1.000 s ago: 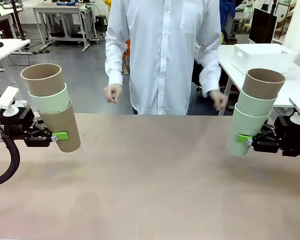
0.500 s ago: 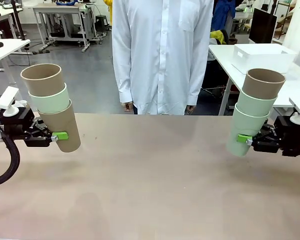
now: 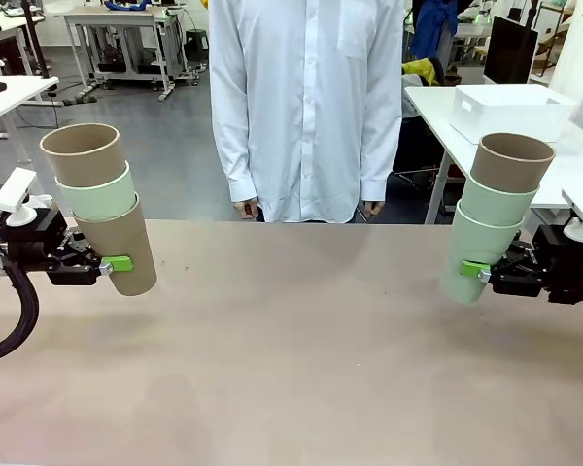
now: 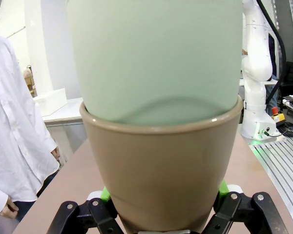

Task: Stack the cups and store them in the basket.
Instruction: Place the stack of Reusable plastic cups into the Pantry Basket.

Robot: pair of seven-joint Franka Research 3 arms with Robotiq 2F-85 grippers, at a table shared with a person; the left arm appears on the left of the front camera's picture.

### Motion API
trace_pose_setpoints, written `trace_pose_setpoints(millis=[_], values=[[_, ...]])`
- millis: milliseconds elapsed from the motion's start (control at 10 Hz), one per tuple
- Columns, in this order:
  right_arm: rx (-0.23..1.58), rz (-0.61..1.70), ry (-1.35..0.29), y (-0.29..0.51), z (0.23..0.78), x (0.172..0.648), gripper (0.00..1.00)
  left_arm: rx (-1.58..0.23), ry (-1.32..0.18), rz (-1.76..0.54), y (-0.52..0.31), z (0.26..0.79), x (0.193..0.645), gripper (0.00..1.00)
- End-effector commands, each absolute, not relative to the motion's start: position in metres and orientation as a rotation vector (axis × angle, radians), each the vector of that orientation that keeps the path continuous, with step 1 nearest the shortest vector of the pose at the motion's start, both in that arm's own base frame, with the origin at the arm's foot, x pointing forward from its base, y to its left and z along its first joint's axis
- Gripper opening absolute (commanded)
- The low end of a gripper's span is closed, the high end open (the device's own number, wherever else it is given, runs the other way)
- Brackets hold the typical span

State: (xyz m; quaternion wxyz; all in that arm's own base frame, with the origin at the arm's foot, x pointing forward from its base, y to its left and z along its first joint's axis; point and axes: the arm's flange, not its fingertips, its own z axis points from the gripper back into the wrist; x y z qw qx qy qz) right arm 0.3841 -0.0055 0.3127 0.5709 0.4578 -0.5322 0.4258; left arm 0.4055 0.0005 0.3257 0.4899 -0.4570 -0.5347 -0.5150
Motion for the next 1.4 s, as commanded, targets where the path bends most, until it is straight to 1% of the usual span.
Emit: trace_pose_setpoints(millis=[0,1300], values=[[1.065,1.007,-1.255,-0.0035,0.3169,0.3852,0.85,-1.107,-1.322,-1.246,-0.0019,0.3301,0.4061,0.85],[1.065,1.007,-1.255,-0.0035,0.3169,0.3852,0.85,-1.107,-1.322,-1.246,-0.0019,0.3301,0.4061,0.85]])
